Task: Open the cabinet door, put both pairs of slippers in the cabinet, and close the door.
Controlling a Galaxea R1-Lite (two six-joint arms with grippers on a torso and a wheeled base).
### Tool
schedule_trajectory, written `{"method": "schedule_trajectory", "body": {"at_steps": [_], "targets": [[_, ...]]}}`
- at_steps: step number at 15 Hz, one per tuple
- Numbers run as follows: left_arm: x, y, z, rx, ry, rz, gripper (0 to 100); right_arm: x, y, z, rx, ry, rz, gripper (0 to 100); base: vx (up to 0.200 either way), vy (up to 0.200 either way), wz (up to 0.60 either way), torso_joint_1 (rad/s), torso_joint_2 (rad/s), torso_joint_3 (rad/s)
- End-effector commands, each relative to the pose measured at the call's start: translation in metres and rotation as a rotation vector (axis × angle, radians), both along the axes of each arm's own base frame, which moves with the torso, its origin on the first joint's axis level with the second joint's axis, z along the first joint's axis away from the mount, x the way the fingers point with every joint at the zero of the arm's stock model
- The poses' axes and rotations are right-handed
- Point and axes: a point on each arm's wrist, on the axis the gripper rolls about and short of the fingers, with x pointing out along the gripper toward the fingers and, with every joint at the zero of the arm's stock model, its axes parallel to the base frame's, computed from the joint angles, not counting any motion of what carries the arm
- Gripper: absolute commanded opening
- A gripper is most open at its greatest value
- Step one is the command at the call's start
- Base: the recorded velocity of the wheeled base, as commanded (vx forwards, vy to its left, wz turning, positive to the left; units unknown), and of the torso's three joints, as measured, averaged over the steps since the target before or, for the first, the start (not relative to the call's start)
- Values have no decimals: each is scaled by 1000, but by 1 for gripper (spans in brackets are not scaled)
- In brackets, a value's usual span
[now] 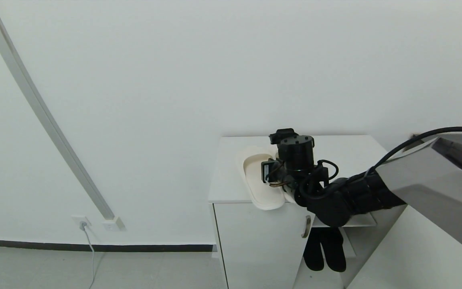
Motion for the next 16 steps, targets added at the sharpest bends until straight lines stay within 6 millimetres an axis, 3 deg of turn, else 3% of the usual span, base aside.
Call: {"method": "schedule_trajectory", "body": {"at_steps": [1, 14, 16], "targets": [[0, 0, 0, 0, 0, 0, 0, -14, -11, 17, 19, -18, 10, 0, 0, 0, 0, 0, 0, 0], [0, 0, 0, 0, 0, 0, 0, -135, -56, 19, 34, -6, 251, 0, 0, 0, 0, 0, 0, 0], [0, 0, 0, 0, 0, 0, 0, -146, -62, 18, 26, 7, 280, 0, 0, 0, 0, 0, 0, 0]]}}
